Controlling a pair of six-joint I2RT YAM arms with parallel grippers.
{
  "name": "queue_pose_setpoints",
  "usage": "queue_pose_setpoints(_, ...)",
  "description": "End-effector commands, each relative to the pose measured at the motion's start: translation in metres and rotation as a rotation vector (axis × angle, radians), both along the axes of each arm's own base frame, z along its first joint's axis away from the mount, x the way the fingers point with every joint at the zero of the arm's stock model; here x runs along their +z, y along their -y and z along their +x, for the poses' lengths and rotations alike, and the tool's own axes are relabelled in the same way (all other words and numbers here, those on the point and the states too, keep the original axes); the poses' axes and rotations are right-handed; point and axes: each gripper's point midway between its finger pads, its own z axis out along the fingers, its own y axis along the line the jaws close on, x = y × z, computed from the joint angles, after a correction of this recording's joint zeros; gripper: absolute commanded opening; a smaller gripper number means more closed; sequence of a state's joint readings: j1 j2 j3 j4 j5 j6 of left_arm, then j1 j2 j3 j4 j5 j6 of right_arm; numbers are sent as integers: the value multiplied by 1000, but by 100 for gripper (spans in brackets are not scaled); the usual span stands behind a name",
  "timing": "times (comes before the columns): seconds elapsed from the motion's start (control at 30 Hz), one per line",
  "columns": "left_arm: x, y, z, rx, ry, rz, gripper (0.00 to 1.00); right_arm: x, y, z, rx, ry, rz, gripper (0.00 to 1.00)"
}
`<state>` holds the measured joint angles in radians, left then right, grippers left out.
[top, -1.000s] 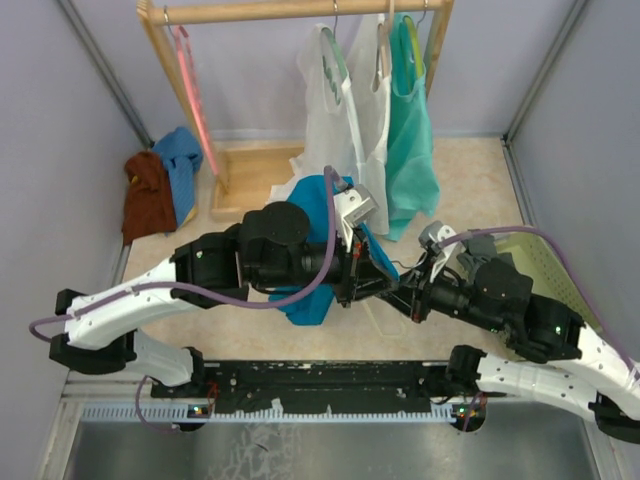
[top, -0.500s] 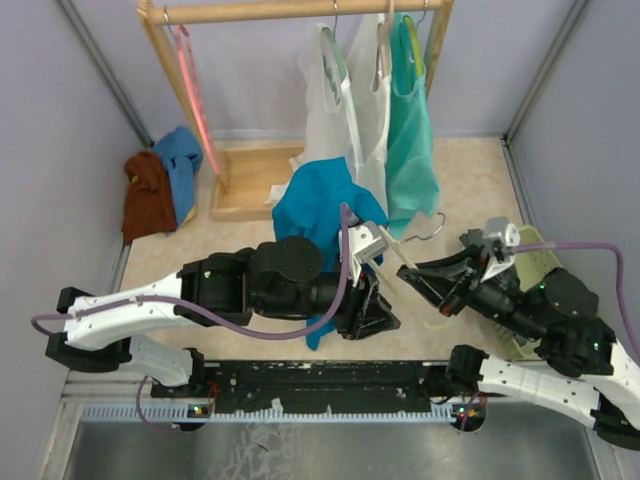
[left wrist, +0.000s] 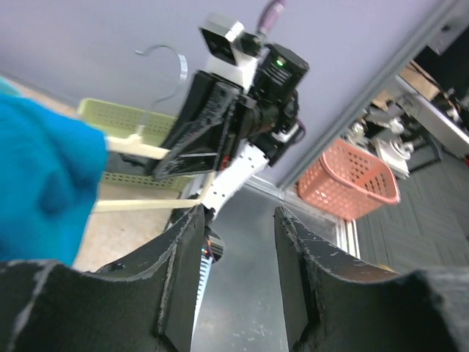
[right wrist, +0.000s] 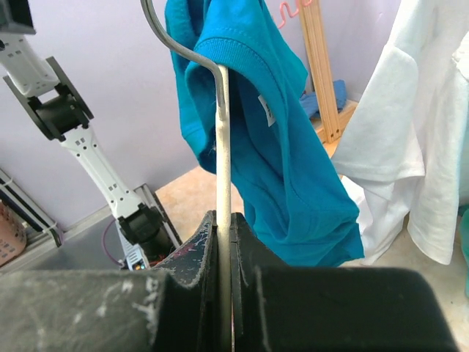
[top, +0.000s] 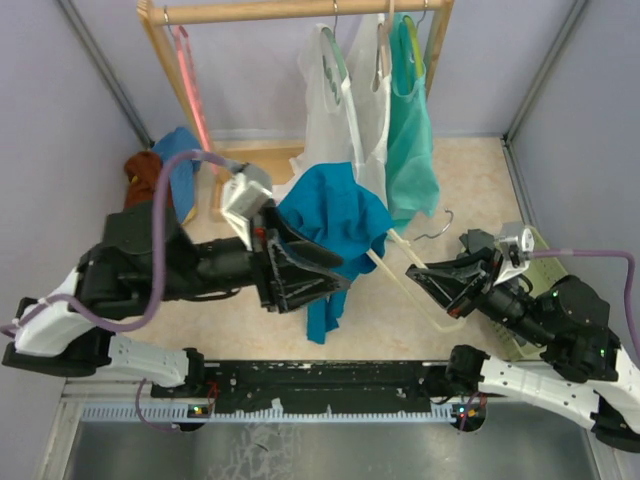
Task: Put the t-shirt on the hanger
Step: Pick up the T-shirt from the hanger.
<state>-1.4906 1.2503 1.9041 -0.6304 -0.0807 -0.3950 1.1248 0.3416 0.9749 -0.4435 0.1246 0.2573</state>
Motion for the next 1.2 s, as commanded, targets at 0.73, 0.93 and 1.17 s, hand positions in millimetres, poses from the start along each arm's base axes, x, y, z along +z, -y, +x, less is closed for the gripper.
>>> queue_pose_setpoints(0.73, -77, -141, 53, 375, -74, -226, 69, 93, 39, -77, 294, 92, 158, 0)
queue_pose_setpoints(0.93, -53, -126, 24, 191, -37, -320, 72, 89, 30, -91, 390, 76, 117, 0)
queue_pose_setpoints(1.17, -56, -115, 20, 170, -86, -310, 75, 86, 27, -93, 410, 66, 113, 0)
